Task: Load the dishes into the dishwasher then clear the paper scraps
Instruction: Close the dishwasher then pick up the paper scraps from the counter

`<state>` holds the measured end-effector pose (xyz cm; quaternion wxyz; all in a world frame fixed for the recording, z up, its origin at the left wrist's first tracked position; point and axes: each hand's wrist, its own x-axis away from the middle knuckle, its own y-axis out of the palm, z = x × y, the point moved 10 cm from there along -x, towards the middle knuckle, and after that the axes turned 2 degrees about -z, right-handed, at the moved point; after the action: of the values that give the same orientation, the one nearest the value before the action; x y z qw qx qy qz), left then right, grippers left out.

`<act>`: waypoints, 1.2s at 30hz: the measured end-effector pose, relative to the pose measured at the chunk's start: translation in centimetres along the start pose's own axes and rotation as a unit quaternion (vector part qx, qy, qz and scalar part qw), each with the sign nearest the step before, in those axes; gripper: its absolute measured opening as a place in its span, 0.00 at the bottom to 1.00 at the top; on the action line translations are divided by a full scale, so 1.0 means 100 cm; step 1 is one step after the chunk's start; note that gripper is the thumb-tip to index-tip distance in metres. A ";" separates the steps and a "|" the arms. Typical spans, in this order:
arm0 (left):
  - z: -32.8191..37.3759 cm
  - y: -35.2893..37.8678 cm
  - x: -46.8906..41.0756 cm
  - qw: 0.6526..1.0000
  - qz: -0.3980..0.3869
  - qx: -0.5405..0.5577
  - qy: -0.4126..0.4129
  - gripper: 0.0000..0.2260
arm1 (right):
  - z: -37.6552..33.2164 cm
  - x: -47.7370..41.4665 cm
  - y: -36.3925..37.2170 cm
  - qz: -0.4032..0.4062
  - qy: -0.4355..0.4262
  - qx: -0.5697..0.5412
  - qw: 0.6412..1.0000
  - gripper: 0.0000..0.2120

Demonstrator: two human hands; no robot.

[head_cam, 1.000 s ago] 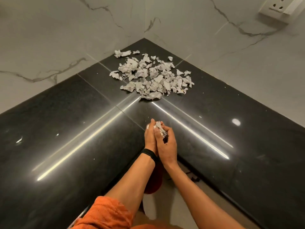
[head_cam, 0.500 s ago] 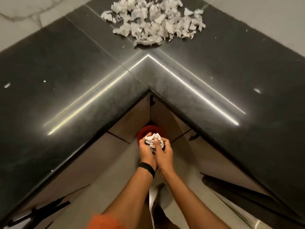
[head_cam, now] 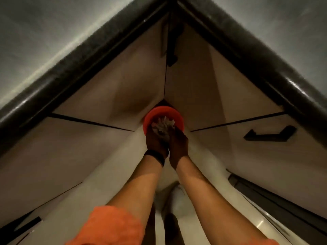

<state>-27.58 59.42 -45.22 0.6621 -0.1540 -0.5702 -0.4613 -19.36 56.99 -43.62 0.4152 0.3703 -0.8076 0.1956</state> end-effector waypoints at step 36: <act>0.124 0.107 0.351 0.974 -0.175 -0.045 0.136 0.22 | -0.227 0.323 -0.030 -0.121 -0.319 0.145 0.929 0.09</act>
<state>-29.41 58.81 -6.57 0.6347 -0.0168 -0.4713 -0.6122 -17.41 55.14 -4.11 0.0984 0.5641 -0.8094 0.1306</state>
